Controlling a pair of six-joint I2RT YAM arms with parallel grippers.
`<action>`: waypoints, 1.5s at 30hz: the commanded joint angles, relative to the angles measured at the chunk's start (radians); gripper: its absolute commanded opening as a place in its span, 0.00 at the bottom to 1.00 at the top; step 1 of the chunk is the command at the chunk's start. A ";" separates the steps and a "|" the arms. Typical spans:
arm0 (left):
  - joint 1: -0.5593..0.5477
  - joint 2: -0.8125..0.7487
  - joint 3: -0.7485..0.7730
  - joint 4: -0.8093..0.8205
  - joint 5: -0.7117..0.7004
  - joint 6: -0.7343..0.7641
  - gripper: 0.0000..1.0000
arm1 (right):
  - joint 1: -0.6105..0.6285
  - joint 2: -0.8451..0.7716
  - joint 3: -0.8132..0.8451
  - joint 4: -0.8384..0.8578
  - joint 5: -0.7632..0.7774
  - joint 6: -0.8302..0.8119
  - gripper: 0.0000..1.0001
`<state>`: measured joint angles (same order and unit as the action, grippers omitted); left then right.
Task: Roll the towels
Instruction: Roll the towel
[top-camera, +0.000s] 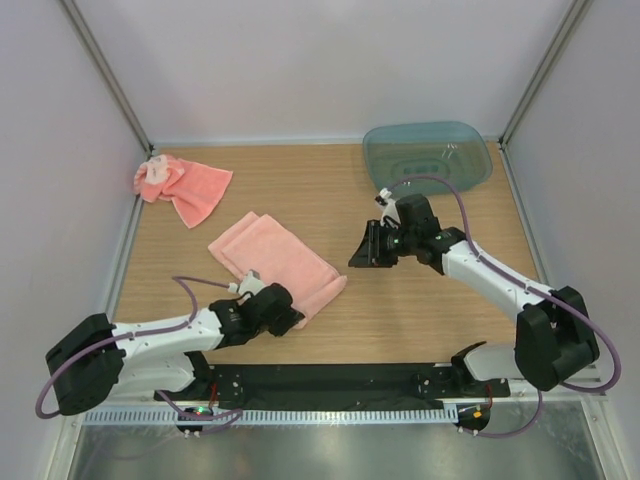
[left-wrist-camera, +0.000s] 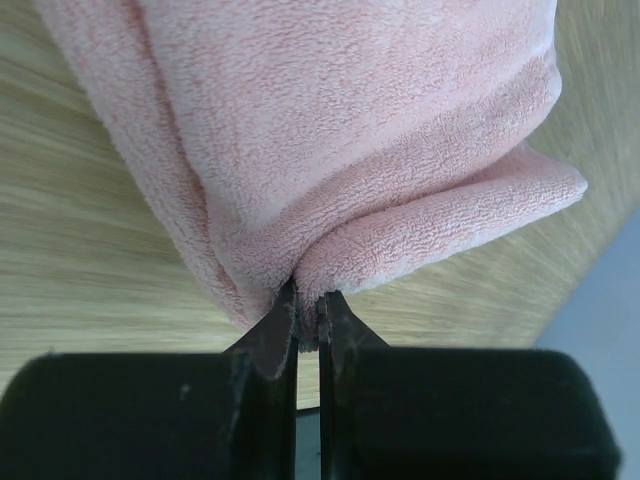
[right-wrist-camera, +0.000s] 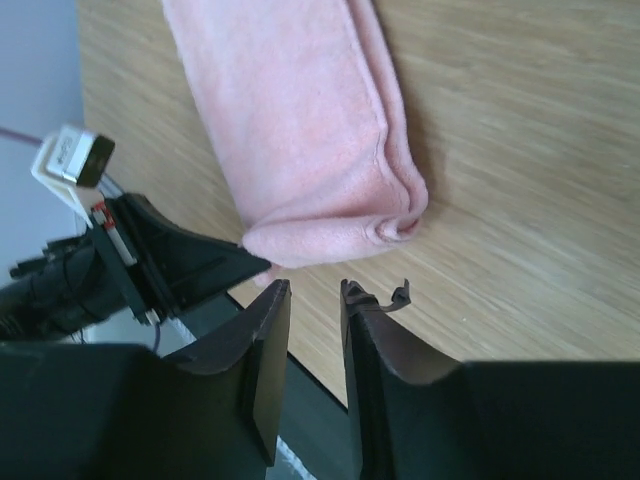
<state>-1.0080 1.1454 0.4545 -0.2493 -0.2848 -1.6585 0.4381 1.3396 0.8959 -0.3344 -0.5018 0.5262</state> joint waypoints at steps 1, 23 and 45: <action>0.014 -0.062 -0.068 0.004 -0.016 -0.136 0.00 | 0.045 -0.013 -0.047 0.147 -0.078 0.018 0.29; 0.135 -0.239 -0.206 -0.048 0.032 -0.147 0.01 | 0.241 0.404 0.004 0.498 -0.110 0.077 0.09; 0.147 -0.309 -0.293 -0.087 0.073 -0.130 0.00 | 0.134 0.688 0.172 0.698 -0.126 0.234 0.09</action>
<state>-0.8616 0.8246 0.2035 -0.2161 -0.2348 -1.8030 0.6144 1.9995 1.0164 0.2504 -0.6979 0.7181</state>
